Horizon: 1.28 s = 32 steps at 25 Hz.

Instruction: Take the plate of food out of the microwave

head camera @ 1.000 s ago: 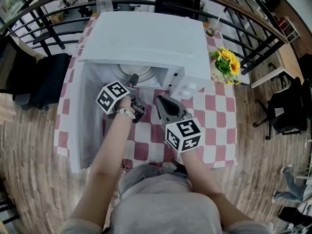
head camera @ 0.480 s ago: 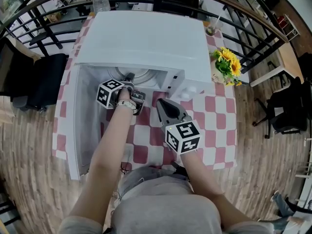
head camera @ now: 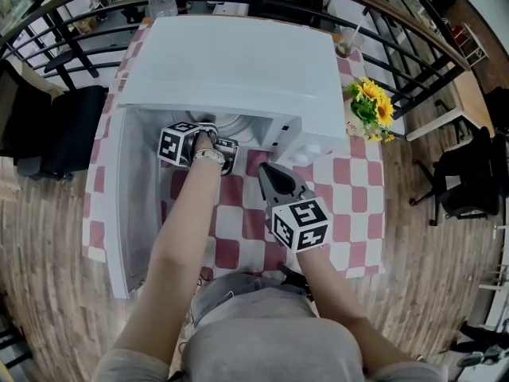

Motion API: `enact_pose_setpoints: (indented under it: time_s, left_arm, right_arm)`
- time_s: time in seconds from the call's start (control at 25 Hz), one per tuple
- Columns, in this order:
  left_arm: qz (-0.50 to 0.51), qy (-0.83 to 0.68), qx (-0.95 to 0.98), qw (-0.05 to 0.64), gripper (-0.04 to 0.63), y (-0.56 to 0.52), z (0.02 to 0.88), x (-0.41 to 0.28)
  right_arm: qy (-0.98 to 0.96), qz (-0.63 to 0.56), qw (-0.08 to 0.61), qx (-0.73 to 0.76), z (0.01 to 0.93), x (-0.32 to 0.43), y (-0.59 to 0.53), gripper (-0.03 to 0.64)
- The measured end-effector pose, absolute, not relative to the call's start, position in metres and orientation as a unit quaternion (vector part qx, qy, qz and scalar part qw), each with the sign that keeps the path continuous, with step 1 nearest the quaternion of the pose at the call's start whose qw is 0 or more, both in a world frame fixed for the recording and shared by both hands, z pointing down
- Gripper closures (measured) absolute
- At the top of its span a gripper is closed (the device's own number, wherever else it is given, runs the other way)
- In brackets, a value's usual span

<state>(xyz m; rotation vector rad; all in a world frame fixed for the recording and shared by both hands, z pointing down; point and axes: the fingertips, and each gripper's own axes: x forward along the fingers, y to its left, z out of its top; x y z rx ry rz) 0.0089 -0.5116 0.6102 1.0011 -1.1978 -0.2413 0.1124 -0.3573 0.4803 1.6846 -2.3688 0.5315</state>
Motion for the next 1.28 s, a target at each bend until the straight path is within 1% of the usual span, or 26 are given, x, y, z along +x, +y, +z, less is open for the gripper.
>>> enact_pose_setpoints:
  time_s: [0.2, 0.44, 0.76, 1.12, 1.28]
  left_arm:
    - [-0.107, -0.544, 0.448, 0.701, 0.245, -0.509, 0.611, 0.009]
    - [-0.113, -0.528, 0.455, 0.709, 0.253, -0.507, 0.611, 0.008]
    - [-0.124, -0.521, 0.461, 0.708, 0.285, -0.501, 0.608, 0.007]
    - [-0.136, -0.508, 0.468, 0.710, 0.342, -0.491, 0.604, 0.005]
    - [-0.142, -0.502, 0.471, 0.711, 0.358, -0.488, 0.603, 0.004]
  right_arm:
    - [-0.803, 0.176, 0.096, 0.560, 0.478, 0.106, -0.356, 0.591]
    - [-0.808, 0.171, 0.098, 0.555, 0.476, 0.100, -0.353, 0.591]
    - [-0.807, 0.166, 0.096, 0.559, 0.471, 0.101, -0.347, 0.591]
    - [-0.806, 0.166, 0.089, 0.561, 0.468, 0.100, -0.342, 0.591]
    - [-0.805, 0.167, 0.084, 0.563, 0.467, 0.101, -0.341, 0.591]
